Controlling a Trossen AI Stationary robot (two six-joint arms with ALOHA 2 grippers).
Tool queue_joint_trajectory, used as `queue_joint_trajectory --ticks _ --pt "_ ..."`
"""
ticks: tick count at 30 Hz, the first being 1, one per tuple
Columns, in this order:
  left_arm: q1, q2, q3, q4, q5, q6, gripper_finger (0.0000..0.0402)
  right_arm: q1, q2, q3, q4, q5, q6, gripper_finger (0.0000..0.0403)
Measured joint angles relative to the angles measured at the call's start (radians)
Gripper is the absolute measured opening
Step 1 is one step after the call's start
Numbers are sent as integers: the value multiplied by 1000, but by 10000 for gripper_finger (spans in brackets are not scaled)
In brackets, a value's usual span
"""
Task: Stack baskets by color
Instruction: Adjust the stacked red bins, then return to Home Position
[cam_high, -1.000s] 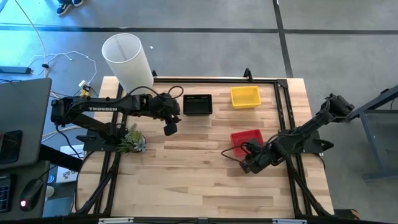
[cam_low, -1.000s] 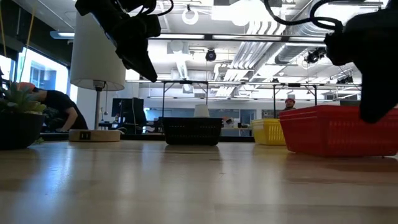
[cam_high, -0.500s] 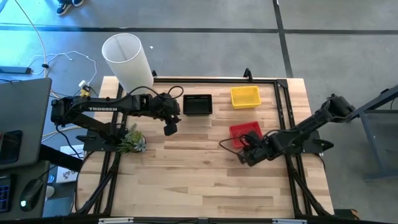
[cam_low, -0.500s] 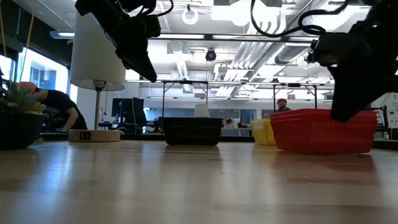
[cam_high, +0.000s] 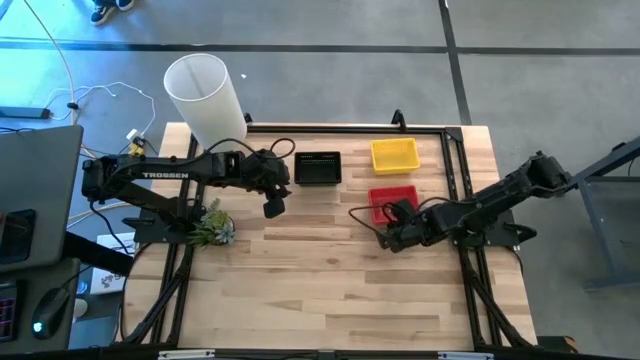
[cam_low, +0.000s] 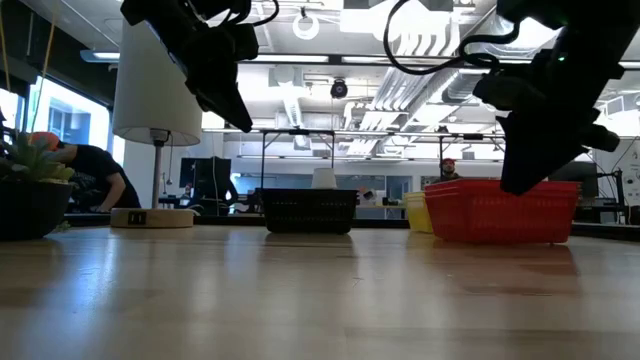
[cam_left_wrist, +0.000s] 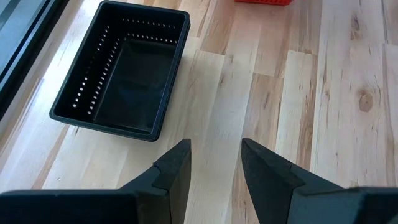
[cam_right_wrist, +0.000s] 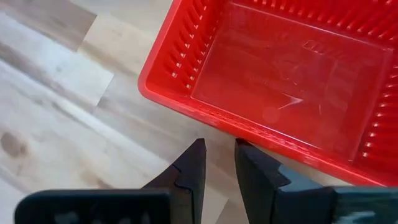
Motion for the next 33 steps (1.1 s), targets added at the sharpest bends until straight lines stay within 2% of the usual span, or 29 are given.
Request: queue_joint_trajectory --ticks 3,8,17,26,33 --pt "0 0 0 0 0 0 129 -21 0 0 3 -9 -34 75" --pt "-8 0 -6 -3 0 18 129 -24 0 0 47 -87 -104 75" --pt "-51 -12 -176 144 23 -33 129 -6 -45 1 189 -118 -263 75" --pt "-80 -20 -215 205 22 -61 129 -34 -257 1 311 -26 -569 75" --pt "-87 -128 -215 224 21 -30 129 -42 -462 1 383 52 -883 75"
